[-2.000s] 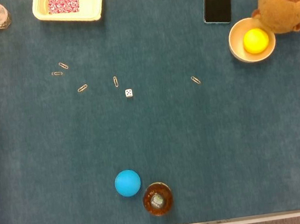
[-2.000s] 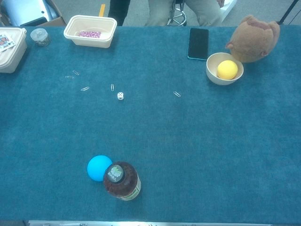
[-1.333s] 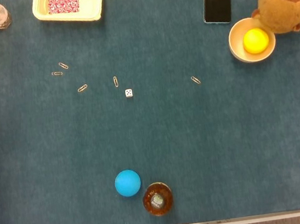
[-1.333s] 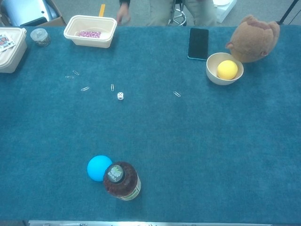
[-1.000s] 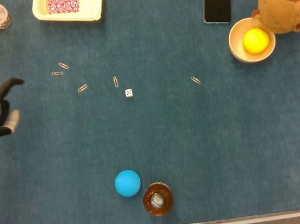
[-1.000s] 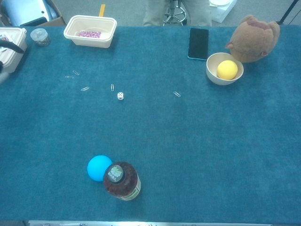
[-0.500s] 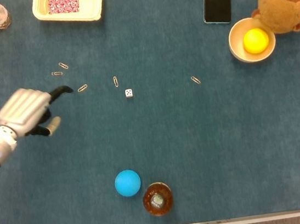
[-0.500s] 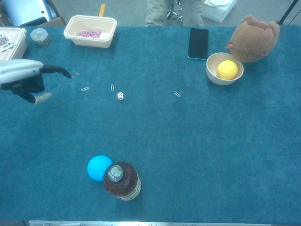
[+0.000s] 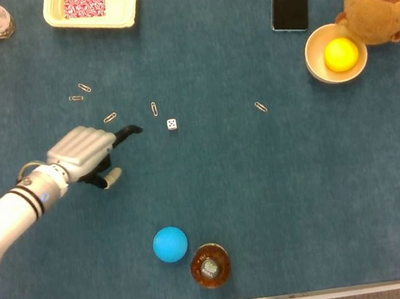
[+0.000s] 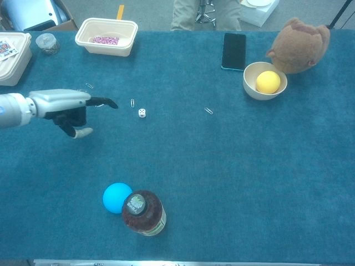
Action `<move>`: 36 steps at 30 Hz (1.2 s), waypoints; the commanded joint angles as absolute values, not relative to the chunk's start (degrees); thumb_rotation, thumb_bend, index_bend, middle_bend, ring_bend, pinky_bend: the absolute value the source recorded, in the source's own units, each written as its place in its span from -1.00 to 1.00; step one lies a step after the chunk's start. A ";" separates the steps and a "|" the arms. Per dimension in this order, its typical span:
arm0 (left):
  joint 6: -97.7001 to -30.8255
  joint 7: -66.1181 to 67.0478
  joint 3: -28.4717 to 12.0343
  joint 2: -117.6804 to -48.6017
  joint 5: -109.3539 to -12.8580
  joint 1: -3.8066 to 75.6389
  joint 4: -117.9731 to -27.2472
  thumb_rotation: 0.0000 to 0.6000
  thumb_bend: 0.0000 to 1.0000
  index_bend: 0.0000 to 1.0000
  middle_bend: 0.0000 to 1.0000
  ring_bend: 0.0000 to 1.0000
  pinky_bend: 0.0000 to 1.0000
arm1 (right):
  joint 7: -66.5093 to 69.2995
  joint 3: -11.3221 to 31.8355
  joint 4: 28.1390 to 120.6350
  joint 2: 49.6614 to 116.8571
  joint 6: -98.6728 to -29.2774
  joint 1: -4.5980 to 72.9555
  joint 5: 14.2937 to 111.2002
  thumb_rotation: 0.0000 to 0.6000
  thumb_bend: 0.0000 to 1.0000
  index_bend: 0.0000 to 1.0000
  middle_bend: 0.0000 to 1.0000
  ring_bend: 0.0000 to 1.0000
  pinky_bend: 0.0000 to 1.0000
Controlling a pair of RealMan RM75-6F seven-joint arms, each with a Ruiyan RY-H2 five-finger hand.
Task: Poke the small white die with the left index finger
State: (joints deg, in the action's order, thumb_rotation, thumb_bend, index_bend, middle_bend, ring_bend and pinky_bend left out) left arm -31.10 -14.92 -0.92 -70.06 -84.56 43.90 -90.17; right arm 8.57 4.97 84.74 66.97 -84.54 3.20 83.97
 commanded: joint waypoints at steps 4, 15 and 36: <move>-28.91 -15.05 -1.24 -73.65 -82.60 46.07 -87.74 1.00 -0.08 -0.87 1.00 1.00 1.00 | 9.36 4.96 83.96 66.95 -84.14 3.29 83.78 1.00 -0.41 -0.24 -0.34 -0.54 -0.28; -26.66 -15.21 -1.15 -77.97 -79.55 48.17 -84.57 1.00 -0.08 -0.86 1.00 1.00 1.00 | 10.95 4.92 82.47 67.20 -83.96 3.30 83.74 1.00 -0.41 -0.24 -0.34 -0.54 -0.28; -26.32 -15.47 -1.61 -80.56 -77.17 50.02 -81.66 1.00 -0.08 -0.86 1.00 1.00 1.00 | 11.61 5.10 82.21 66.50 -84.78 2.66 83.39 1.00 -0.41 -0.24 -0.34 -0.54 -0.28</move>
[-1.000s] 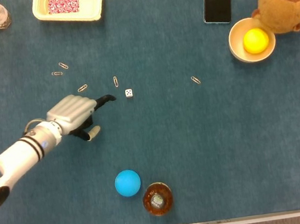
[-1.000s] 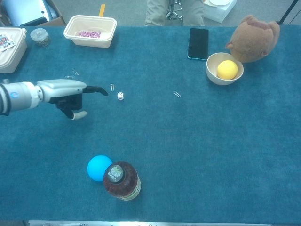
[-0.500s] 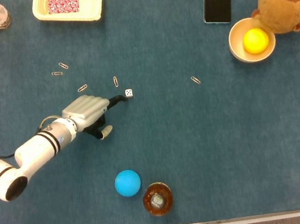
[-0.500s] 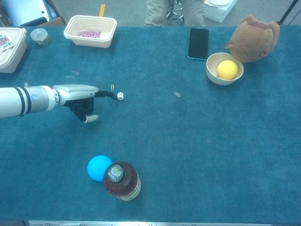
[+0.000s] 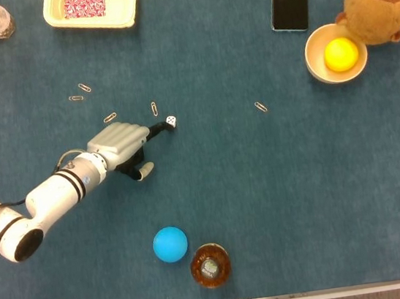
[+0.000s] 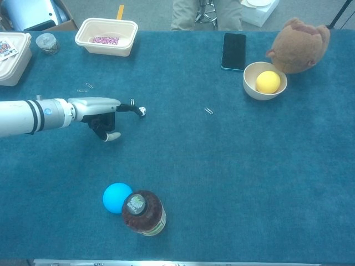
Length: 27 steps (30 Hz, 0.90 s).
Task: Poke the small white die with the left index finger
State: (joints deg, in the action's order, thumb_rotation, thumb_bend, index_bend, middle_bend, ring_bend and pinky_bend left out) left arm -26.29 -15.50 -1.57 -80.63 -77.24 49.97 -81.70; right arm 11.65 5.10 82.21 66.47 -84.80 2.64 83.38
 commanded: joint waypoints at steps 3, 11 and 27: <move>-26.33 -15.45 -1.75 -80.33 -76.92 50.24 -81.59 1.00 -0.08 -0.86 1.00 1.00 1.00 | 11.51 5.13 82.16 66.62 -84.67 2.73 83.38 1.00 -0.41 -0.24 -0.34 -0.54 -0.28; -25.91 -15.40 -1.97 -80.42 -76.43 50.96 -81.11 1.00 -0.08 -0.86 1.00 1.00 1.00 | 11.29 5.26 82.19 66.69 -84.71 2.74 83.24 1.00 -0.41 -0.24 -0.34 -0.54 -0.28; -33.99 -12.24 -2.61 -73.81 -73.17 47.25 -85.85 1.00 -0.08 -0.86 1.00 0.97 0.99 | 11.74 5.43 82.41 66.21 -85.29 2.41 83.26 1.00 -0.41 -0.24 -0.34 -0.54 -0.28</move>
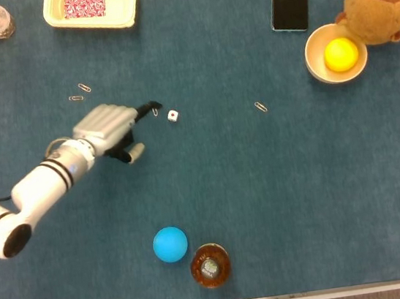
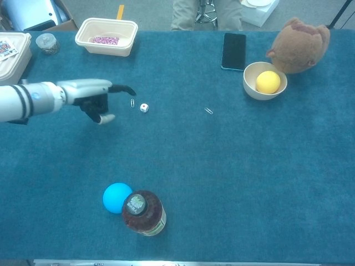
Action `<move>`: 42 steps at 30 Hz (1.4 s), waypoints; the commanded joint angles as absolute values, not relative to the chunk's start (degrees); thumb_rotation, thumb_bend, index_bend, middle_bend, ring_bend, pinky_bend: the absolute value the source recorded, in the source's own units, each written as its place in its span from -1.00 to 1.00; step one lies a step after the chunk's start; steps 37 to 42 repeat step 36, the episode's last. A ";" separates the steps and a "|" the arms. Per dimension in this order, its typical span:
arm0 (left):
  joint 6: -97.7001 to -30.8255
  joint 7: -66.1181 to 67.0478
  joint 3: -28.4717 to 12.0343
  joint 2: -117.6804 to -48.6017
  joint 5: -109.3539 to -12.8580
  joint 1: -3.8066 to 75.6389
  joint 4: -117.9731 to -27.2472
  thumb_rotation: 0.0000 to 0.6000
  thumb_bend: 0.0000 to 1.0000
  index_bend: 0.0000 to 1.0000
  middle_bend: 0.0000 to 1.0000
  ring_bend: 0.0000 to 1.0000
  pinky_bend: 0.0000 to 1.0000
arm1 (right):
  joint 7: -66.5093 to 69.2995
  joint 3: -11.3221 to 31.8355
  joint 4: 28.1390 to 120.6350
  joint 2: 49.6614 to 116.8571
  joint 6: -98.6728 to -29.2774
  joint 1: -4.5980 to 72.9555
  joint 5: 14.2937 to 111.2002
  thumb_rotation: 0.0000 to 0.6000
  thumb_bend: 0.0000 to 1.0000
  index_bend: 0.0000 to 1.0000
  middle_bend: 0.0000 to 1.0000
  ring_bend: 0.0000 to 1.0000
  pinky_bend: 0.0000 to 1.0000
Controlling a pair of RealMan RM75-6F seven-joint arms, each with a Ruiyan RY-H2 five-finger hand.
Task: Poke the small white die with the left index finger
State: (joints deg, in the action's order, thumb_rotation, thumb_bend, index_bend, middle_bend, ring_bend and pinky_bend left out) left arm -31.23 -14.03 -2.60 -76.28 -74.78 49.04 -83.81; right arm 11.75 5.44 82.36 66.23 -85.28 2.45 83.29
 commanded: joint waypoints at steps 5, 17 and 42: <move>-43.43 -7.13 -2.64 -69.36 -69.99 42.41 -90.55 1.00 -0.08 -0.86 0.82 0.55 0.70 | 11.47 5.42 82.80 66.14 -85.58 2.24 83.28 1.00 -0.41 -0.24 -0.34 -0.54 -0.28; -67.26 -2.38 -0.80 -64.45 -69.76 27.09 -95.59 1.00 -0.08 -0.81 -0.10 -0.25 -0.04 | 10.15 5.36 83.86 66.54 -86.48 2.24 84.22 1.00 -0.41 -0.24 -0.34 -0.53 -0.28; -90.44 -2.21 -0.15 -62.20 -76.70 9.92 -96.67 1.00 -0.08 -0.75 -0.31 -0.48 -0.34 | 8.27 4.98 85.79 66.68 -88.27 1.97 86.02 1.00 -0.41 -0.24 -0.42 -0.66 -0.36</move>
